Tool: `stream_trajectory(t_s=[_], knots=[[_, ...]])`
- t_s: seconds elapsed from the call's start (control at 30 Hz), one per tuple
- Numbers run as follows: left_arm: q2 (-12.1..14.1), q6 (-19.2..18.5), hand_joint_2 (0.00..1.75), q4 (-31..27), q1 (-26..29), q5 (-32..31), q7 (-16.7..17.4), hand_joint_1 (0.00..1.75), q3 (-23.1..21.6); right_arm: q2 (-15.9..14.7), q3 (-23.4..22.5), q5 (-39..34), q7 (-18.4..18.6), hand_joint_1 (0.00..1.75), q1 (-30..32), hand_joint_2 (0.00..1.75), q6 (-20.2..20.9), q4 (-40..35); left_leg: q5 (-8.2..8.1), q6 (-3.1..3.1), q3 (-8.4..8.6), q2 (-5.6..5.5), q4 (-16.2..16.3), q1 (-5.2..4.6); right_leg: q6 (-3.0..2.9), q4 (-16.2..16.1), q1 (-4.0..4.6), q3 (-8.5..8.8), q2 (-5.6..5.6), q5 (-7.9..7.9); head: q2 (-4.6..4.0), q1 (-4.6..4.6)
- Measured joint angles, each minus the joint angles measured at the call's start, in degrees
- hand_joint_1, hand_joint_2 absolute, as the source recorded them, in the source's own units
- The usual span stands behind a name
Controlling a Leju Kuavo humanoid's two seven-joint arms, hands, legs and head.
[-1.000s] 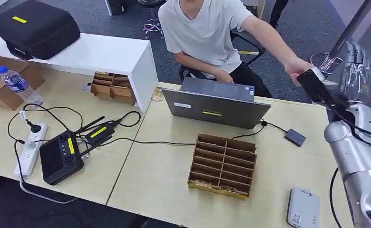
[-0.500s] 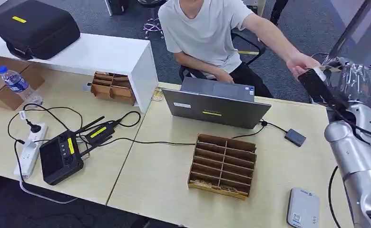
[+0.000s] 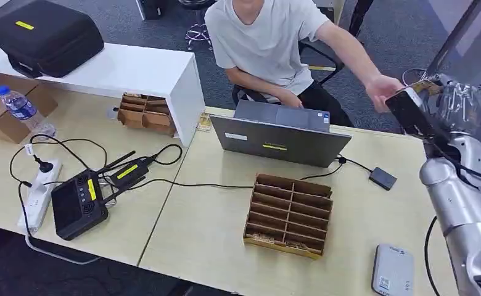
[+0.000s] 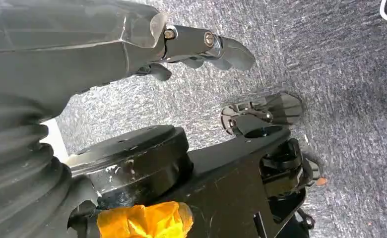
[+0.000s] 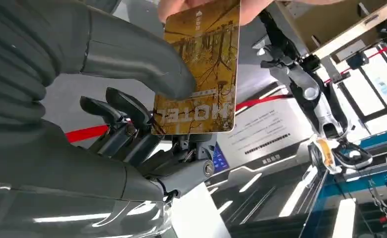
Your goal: Pass the card to the sensor for recognition and then transmit it.
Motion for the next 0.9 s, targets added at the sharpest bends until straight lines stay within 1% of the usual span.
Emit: stream_trajectory(t_s=[0.17, 0.4, 0.53, 0.67, 0.77, 0.9], knots=[[0.0, 0.54, 1.75, 0.0, 0.33, 0.48, 0.39, 0.0, 0.7, -1.22, -0.09, -1.75, -0.44, 1.75, 5.42, 1.75, -1.6, -5.57, 0.0, 0.0, -0.01, -0.02, 0.01, 0.0, 0.0, -0.01, 0.0, -0.01, -0.02, 0.0, 0.0, 0.02], [0.02, 1.29, 1.75, 0.0, 0.98, 0.83, 0.68, 0.0, 1.79, -4.37, -1.97, -3.78, -0.46, 1.75, 17.67, 1.75, -1.99, -18.46, -0.04, 0.03, -0.08, -0.01, 0.01, -0.01, 0.01, -0.04, -0.01, -0.04, -0.02, -0.01, 0.0, 0.02], [0.02, 1.29, 1.75, 0.02, 1.14, 1.27, 0.61, 0.0, 2.27, -5.53, -3.28, -3.92, -0.4, 1.75, 21.88, 1.75, -2.01, -23.68, -0.04, 0.03, -0.07, 0.01, 0.01, 0.0, 0.01, -0.05, 0.0, -0.08, 0.0, -0.01, 0.0, 0.0], [0.02, 1.59, 1.75, 0.02, 1.53, 1.84, 0.24, 0.0, 2.99, -6.97, -5.33, -4.66, -0.4, 1.75, 30.49, 1.75, -2.69, -33.16, -0.04, 0.03, -0.1, -0.11, 0.01, 0.0, 0.01, -0.06, 0.01, -0.07, -0.13, -0.02, 0.0, -0.02], [0.02, 1.99, 1.75, 0.02, 1.88, 2.27, -0.09, 0.0, 3.67, -7.87, -7.11, -4.35, -0.55, 1.75, 38.66, 1.75, -3.54, -41.92, -0.09, 0.03, -0.16, -0.12, -0.01, 0.01, 0.01, -0.06, 0.01, -0.09, -0.15, -0.06, 0.0, 0.02], [0.02, 2.14, 1.75, 0.0, 2.17, 2.62, -0.24, 0.0, 4.37, -8.24, -9.31, 1.54, 0.06, 1.75, 48.39, 1.75, -5.93, -52.58, -0.18, 0.06, -0.16, -0.08, -0.02, 0.0, 0.01, -0.06, 0.01, -0.12, -0.11, -0.12, 0.0, 0.02]])
